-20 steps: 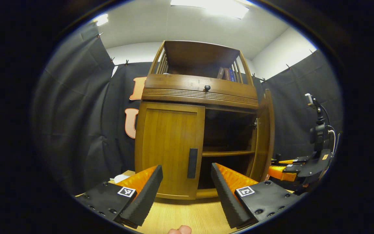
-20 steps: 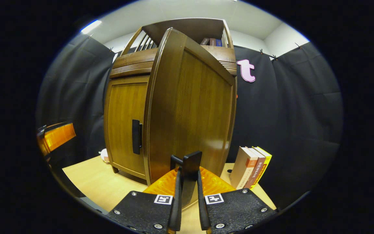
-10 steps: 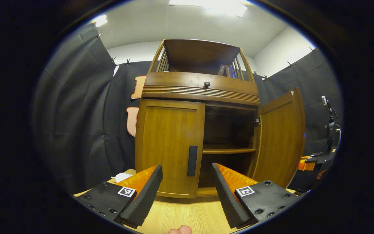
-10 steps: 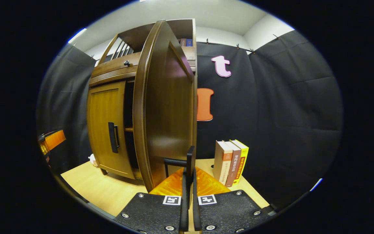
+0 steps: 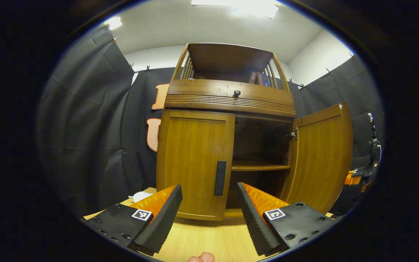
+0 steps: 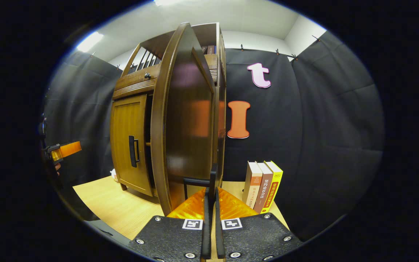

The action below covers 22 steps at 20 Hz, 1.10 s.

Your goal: Open the right door of the double-door shoe cabinet with the right hand, and open the left door with the left hand.

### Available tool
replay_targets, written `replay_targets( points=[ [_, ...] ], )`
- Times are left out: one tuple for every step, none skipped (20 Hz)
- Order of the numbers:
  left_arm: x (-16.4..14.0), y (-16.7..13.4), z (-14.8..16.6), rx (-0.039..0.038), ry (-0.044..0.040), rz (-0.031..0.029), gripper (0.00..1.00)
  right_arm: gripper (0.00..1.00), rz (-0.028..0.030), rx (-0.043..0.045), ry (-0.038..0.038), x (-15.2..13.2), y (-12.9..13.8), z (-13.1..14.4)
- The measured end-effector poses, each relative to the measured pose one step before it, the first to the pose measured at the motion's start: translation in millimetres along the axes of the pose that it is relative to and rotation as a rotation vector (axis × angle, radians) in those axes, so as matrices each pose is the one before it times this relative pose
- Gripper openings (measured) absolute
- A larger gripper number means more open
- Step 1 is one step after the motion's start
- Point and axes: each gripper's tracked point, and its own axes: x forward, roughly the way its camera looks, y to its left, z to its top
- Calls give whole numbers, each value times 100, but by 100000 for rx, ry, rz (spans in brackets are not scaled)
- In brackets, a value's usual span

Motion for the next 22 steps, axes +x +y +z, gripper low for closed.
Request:
replay_targets(
  points=[
    [-9, 119, -233, -244, 207, 460, 96, 4, 1190, 1783, 63, 16, -592, -98],
    [26, -75, -138, -239, 448, -106, 94, 4, 1227, 845, -526, 22, -531, 24],
    [83, -32, -260, 393, 856, 154, 94, 4, 1803, 205, -785, 130, -153, 117],
    [52, 94, -169, 595, 878, 541, 94, 10, 1974, 122, -902, -49, 47, 24],
    [16, -41, -142, 50, 739, 344, 94, 5, 917, -342, -976, 0, -63, 66],
    [104, -20, -93, -341, 184, 291, 94, 10, 910, 453, -578, -178, -95, 5],
    [-34, -37, 129, -631, -301, 505, 95, 5, -108, 789, 575, 132, 108, -254],
    [127, -8, -86, -1058, 27, 107, 96, 9, -657, -107, 2558, -502, -148, -1010],
    [126, 117, -60, -962, 484, -301, 99, 11, -1576, -719, 2232, 11, -254, -816],
    [67, 87, -183, -429, 364, -640, 98, 12, -1530, -310, 1971, -291, -174, -689],
    [-86, 43, -197, 155, 37, -72, 97, 12, -823, 686, 347, -331, 254, -499],
    [9, 22, 121, 174, -172, 232, 94, 11, -1816, 821, -233, -468, 84, -210],
    [44, -134, -28, -92, 96, 72, 99, 10, -1380, 1182, -975, -532, 81, -49],
    [154, -45, -48, 306, -95, -615, 99, 10, -1829, 686, -922, -704, -28, -155],
    [112, 169, 58, 1720, -185, -325, 94, 10, -2149, -448, -1147, -497, -333, -39],
    [158, 195, 58, 2048, 109, 97, 95, 14, -2855, -805, -1880, -484, -392, 148],
    [130, 144, 11, 929, -184, 179, 96, 10, -4317, -256, -1243, -444, -811, 106],
    [360, 361, 125, 451, -100, 486, 96, 11, -2049, 1736, -125, -995, -440, 209],
    [432, 634, -36, 197, -407, 687, 96, 11, -384, 2594, -581, -669, 137, 354],
    [343, 299, 149, -49, -312, 406, 96, 11, -697, 1607, -1220, -524, 320, 647],
    [351, 180, 114, -34, -119, 321, 96, 15, -1504, 545, -1631, -387, 40, 791],
    [275, 120, 83, 312, 113, 319, 96, 11, -1378, -25, -1343, -502, -207, 748]
  ],
)
